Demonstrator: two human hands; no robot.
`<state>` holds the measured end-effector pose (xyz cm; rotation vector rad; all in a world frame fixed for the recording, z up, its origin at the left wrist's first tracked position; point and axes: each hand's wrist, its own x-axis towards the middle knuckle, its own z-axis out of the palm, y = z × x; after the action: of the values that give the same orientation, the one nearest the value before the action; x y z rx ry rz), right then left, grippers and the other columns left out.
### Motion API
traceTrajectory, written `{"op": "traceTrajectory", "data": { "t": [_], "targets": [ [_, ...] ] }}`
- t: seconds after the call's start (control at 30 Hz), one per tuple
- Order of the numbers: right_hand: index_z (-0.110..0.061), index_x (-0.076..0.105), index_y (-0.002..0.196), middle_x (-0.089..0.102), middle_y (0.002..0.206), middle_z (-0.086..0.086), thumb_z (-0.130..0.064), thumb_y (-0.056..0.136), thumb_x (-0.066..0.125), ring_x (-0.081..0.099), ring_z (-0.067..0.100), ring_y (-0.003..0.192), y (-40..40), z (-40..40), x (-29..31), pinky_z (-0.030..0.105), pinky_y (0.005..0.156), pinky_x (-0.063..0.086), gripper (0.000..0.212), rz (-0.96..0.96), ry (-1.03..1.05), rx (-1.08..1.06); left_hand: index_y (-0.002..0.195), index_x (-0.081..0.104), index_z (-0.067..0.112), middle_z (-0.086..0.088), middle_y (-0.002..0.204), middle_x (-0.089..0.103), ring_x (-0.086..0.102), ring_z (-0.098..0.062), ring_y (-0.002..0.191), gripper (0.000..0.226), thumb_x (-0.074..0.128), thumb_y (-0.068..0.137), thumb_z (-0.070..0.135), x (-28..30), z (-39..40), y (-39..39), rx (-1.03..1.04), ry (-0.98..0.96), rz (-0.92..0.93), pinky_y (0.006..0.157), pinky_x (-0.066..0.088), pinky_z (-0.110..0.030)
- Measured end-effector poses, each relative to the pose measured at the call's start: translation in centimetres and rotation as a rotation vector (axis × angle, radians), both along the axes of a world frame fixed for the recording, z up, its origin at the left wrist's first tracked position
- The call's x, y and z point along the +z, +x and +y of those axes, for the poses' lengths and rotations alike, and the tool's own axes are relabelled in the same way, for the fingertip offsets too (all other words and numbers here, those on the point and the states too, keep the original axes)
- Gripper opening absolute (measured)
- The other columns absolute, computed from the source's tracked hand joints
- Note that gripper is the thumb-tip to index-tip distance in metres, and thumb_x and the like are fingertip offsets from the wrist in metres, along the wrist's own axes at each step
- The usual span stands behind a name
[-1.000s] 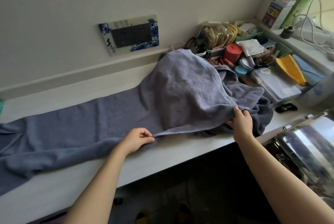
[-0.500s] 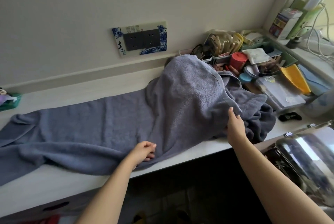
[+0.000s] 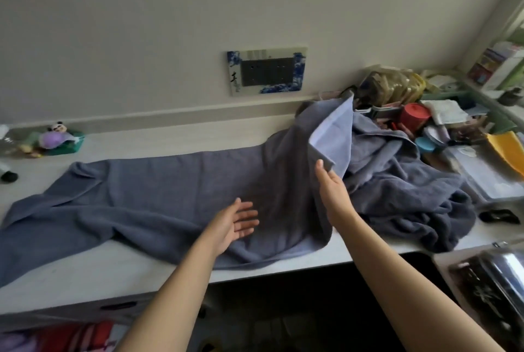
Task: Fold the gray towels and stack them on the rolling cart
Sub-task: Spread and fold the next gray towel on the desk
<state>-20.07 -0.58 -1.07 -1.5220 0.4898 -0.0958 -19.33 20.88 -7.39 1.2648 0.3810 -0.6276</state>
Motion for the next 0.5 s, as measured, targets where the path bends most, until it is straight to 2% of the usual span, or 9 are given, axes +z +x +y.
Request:
{"op": "traceTrajectory", "data": {
  "t": [0.07, 0.13, 0.2, 0.3, 0.37, 0.43, 0.5],
  "targets": [
    [-0.021, 0.064, 0.091, 0.065, 0.101, -0.003, -0.048, 0.094, 0.045, 0.057, 0.012, 0.103, 0.9, 4.0, 0.4, 0.035, 0.098, 0.044, 0.033, -0.003, -0.026, 0.12, 0.104, 0.059, 0.015, -0.007, 0.1, 0.065, 0.063, -0.021, 0.086, 0.036, 0.032, 0.1, 0.039, 0.8, 2.1, 0.8, 0.086, -0.102, -0.002, 0.074, 0.049, -0.033],
    [-0.011, 0.062, 0.08, 0.063, 0.087, -0.002, -0.048, 0.093, 0.047, 0.055, 0.011, 0.09, 1.7, 8.6, 0.0, 0.034, 0.087, 0.047, 0.042, -0.004, 0.015, 0.258, 0.101, 0.059, 0.014, -0.007, 0.101, 0.064, 0.062, -0.023, 0.09, 0.037, 0.032, 0.099, 0.039, 1.1, 5.2, 1.7, 0.19, -0.18, 0.006, 0.077, 0.048, -0.035],
    [-0.015, 0.062, 0.08, 0.061, 0.083, -0.003, -0.038, 0.097, 0.044, 0.055, 0.009, 0.082, 1.9, 12.6, -0.4, 0.021, 0.074, 0.047, 0.034, 0.018, 0.071, 0.4, 0.102, 0.06, 0.014, -0.007, 0.102, 0.064, 0.061, -0.023, 0.092, 0.039, 0.032, 0.099, 0.041, 1.0, 8.0, 2.6, 0.266, -0.214, 0.021, 0.081, 0.047, -0.037],
    [-0.016, 0.062, 0.082, 0.061, 0.088, 0.003, -0.038, 0.098, 0.041, 0.055, 0.011, 0.08, 2.4, 18.5, -2.5, 0.019, 0.073, 0.044, 0.034, 0.139, 0.045, 0.569, 0.121, 0.056, 0.014, -0.006, 0.106, 0.064, 0.06, -0.023, 0.1, 0.046, 0.031, 0.098, 0.045, -0.2, 12.7, 3.8, 0.316, -0.17, 0.062, 0.09, 0.043, -0.039],
    [-0.013, 0.058, 0.085, 0.055, 0.087, 0.01, -0.037, 0.099, 0.038, 0.05, 0.012, 0.074, 2.3, 21.9, -4.0, 0.014, 0.065, 0.04, 0.034, 0.237, -0.024, 0.614, 0.129, 0.05, 0.013, -0.007, 0.112, 0.061, 0.056, -0.026, 0.111, 0.049, 0.029, 0.099, 0.045, -1.0, 15.5, 4.3, 0.299, -0.108, 0.12, 0.094, 0.04, -0.039],
    [-0.005, 0.054, 0.086, 0.048, 0.085, 0.012, -0.034, 0.101, 0.036, 0.044, 0.014, 0.068, 2.0, 24.3, -5.1, 0.013, 0.053, 0.036, 0.037, 0.31, -0.118, 0.643, 0.131, 0.048, 0.012, -0.007, 0.112, 0.06, 0.056, -0.026, 0.106, 0.053, 0.027, 0.098, 0.048, -1.8, 17.4, 4.7, 0.266, -0.095, 0.177, 0.089, 0.044, -0.038],
    [0.007, 0.061, 0.094, 0.054, 0.086, 0.013, -0.036, 0.1, 0.036, 0.047, 0.015, 0.077, 2.3, 26.9, -6.0, 0.018, 0.061, 0.038, 0.05, 0.333, -0.231, 0.662, 0.127, 0.052, 0.012, -0.007, 0.104, 0.063, 0.059, -0.023, 0.095, 0.056, 0.029, 0.096, 0.053, -2.5, 19.7, 5.9, 0.209, -0.085, 0.227, 0.077, 0.048, -0.037]
  ]
}}
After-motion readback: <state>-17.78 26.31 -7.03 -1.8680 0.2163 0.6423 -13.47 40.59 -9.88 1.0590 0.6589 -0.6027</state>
